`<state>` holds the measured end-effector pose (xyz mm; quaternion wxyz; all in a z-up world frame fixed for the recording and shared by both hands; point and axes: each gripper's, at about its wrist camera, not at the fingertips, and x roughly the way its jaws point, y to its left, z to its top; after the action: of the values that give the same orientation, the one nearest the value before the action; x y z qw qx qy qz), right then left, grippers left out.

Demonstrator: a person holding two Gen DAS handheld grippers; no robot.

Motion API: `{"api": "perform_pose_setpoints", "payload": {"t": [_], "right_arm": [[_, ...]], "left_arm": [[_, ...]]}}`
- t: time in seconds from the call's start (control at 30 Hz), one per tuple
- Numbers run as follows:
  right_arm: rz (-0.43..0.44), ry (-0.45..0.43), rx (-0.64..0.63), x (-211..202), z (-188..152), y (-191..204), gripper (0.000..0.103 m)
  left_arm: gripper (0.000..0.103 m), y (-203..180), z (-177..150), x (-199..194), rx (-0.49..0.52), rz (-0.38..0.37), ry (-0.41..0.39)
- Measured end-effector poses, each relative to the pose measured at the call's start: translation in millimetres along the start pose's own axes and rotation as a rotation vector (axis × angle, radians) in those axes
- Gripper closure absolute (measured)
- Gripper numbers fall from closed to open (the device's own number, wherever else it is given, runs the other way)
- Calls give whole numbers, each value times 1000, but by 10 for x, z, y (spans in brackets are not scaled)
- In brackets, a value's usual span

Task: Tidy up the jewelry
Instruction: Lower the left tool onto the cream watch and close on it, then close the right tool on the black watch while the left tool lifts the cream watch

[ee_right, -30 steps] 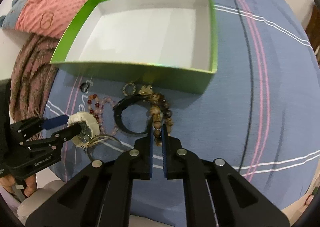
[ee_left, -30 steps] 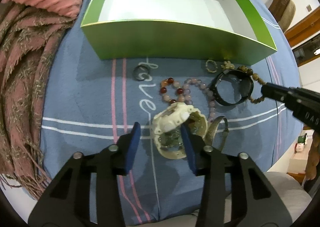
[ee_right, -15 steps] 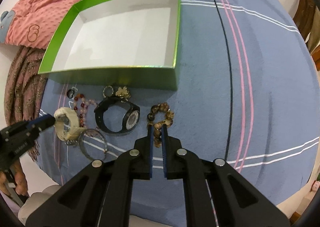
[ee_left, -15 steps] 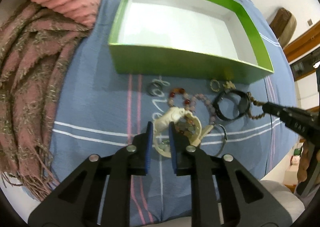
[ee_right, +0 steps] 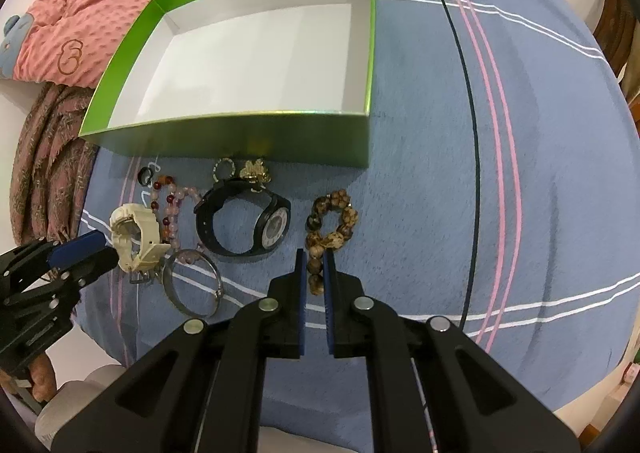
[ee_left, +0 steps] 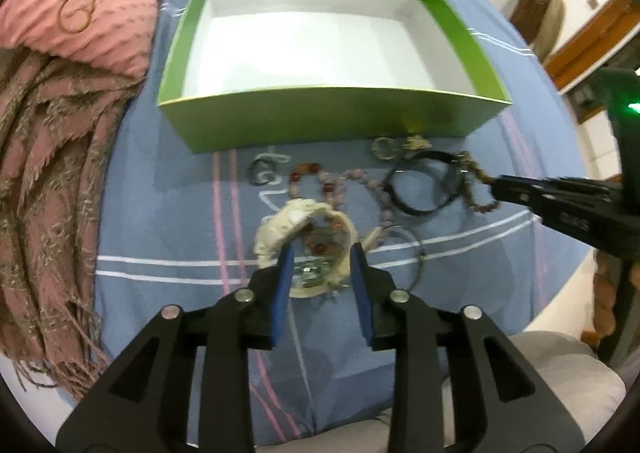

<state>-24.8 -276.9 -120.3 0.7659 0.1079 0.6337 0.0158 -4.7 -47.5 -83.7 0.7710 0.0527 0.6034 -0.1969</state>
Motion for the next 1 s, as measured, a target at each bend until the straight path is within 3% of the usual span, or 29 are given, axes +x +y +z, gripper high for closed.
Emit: {"api": "perform_pose_setpoints", "payload": {"t": [0.13, 0.33, 0.47, 0.6, 0.77, 0.83, 1.0], "right_arm": [[29, -6, -4, -36, -4, 13, 86], [95, 4, -34, -1, 106, 177, 85], [33, 35, -75, 167, 198, 317, 85], [-33, 45, -118, 285, 259, 431, 66], [-76, 37, -157, 357, 301, 524, 66], [-89, 29, -173, 365, 310, 550, 81], [-72, 15, -164, 335, 330, 535, 85]], "left_arm": [[67, 195, 14, -25, -40, 23, -23], [67, 259, 85, 136, -22, 40, 11], [66, 198, 117, 270, -8, 38, 30], [65, 123, 129, 350, 6, 53, 40], [68, 68, 200, 480, 10, 63, 52], [69, 52, 228, 509, 11, 65, 50], [70, 28, 283, 575, -15, 52, 47]]}}
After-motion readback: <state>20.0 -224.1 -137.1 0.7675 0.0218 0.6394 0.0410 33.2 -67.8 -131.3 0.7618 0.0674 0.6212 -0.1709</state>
